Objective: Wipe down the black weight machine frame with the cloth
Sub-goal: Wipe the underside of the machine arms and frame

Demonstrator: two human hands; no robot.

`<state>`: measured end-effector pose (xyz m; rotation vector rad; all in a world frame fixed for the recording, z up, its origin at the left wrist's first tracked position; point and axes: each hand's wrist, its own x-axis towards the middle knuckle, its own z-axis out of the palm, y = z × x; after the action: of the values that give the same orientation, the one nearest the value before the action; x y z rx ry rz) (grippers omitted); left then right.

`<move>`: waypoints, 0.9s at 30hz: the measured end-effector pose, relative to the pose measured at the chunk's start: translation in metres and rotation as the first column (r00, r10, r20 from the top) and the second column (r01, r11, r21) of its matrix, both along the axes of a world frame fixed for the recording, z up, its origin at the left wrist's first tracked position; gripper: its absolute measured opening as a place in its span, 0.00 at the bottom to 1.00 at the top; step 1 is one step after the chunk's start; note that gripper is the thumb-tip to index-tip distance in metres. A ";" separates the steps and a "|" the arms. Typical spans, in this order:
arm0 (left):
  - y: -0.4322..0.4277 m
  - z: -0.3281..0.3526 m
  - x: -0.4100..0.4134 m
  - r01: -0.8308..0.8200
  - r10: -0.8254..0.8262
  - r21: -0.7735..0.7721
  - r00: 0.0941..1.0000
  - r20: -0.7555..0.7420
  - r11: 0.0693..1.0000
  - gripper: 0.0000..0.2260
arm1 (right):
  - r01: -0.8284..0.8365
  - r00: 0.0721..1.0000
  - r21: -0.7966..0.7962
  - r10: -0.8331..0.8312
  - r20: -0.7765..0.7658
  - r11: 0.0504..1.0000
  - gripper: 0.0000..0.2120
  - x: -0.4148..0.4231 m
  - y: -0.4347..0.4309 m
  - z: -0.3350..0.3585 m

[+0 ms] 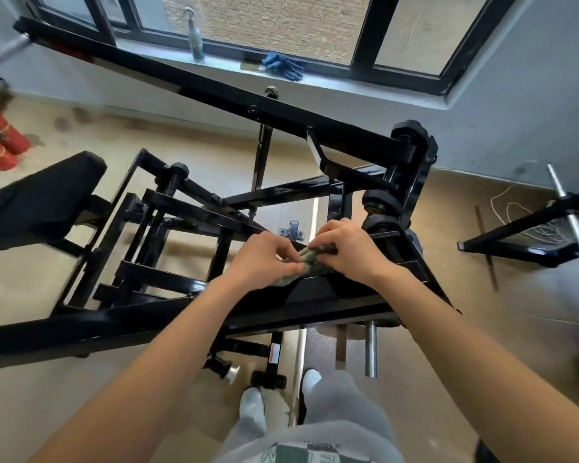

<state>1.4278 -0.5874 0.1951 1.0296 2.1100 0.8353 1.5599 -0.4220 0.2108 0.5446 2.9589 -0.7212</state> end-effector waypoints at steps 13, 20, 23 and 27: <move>0.022 -0.007 0.019 -0.120 0.120 -0.008 0.992 -0.040 0.993 0.12 | -0.087 0.992 0.023 0.084 0.099 0.996 0.13 0.003 0.042 0.000; 0.075 -0.009 0.032 -0.034 0.018 -0.074 0.978 -0.208 0.997 0.12 | 0.002 1.000 0.174 -0.008 0.030 0.985 0.12 0.044 0.079 0.004; 0.092 -0.009 0.034 0.037 -0.060 -0.099 0.969 -0.238 0.994 0.12 | 0.120 0.992 0.150 -0.113 -0.053 0.981 0.10 0.066 0.087 0.004; 0.111 -0.004 0.037 0.169 -0.185 -0.084 0.949 -0.256 0.982 0.12 | 0.213 0.973 0.047 -0.216 0.081 0.976 0.21 0.093 0.073 0.008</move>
<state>1.4652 -0.4768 0.1911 1.3361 2.2027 0.5675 1.6534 -0.3486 0.2190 0.8865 2.8674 -0.6402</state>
